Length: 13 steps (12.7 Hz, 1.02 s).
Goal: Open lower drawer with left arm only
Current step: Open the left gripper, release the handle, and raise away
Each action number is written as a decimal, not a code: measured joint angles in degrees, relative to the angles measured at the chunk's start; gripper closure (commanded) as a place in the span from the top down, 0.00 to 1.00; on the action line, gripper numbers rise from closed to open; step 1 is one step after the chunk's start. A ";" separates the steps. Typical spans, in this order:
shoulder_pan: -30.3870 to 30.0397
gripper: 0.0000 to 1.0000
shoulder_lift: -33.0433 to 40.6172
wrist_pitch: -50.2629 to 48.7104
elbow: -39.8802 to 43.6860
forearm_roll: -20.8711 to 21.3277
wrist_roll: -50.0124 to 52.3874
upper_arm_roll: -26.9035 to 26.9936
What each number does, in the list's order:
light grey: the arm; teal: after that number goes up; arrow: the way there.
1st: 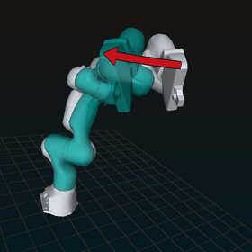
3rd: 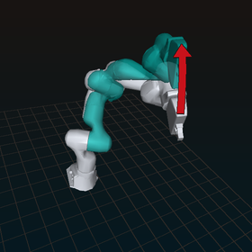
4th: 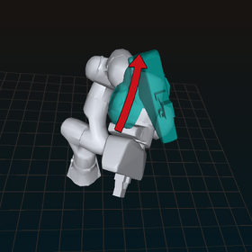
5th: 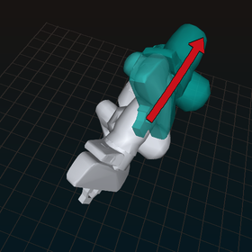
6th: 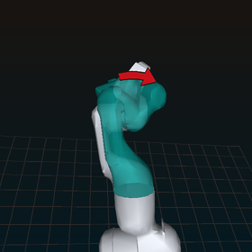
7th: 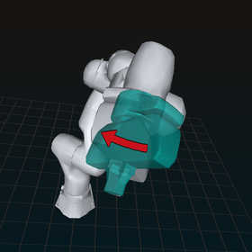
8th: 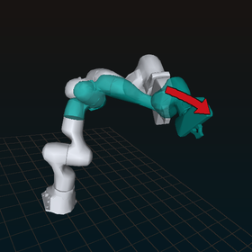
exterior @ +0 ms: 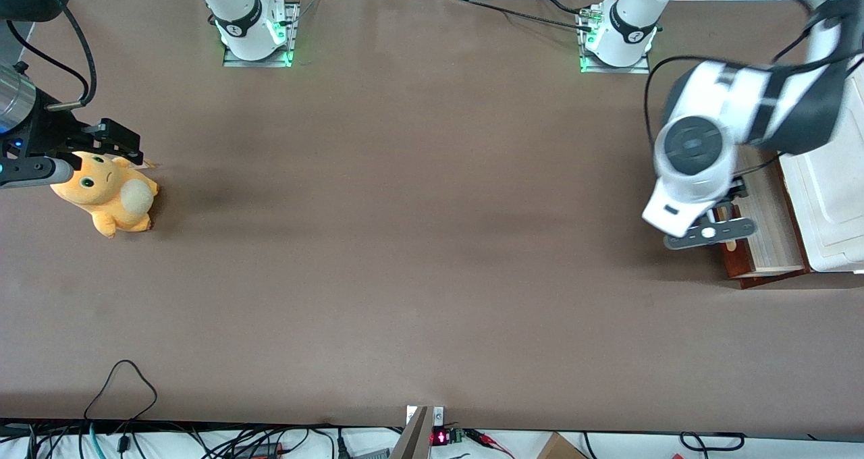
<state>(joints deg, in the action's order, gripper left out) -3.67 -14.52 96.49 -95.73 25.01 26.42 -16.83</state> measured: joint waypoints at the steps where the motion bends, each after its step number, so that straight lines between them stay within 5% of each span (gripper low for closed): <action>1: 0.03 1.00 2.05 0.48 0.41 -5.66 -3.94 2.98; 3: -0.12 1.00 5.87 0.84 0.49 -13.56 -8.97 7.36; 7: 1.91 1.00 10.67 0.83 -0.23 -20.26 -13.16 10.41; 13: 2.51 1.00 12.09 0.82 -1.16 -23.22 -15.58 11.75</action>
<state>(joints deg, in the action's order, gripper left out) -1.16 -2.43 97.31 -96.89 1.79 10.84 -5.08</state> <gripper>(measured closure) 0.000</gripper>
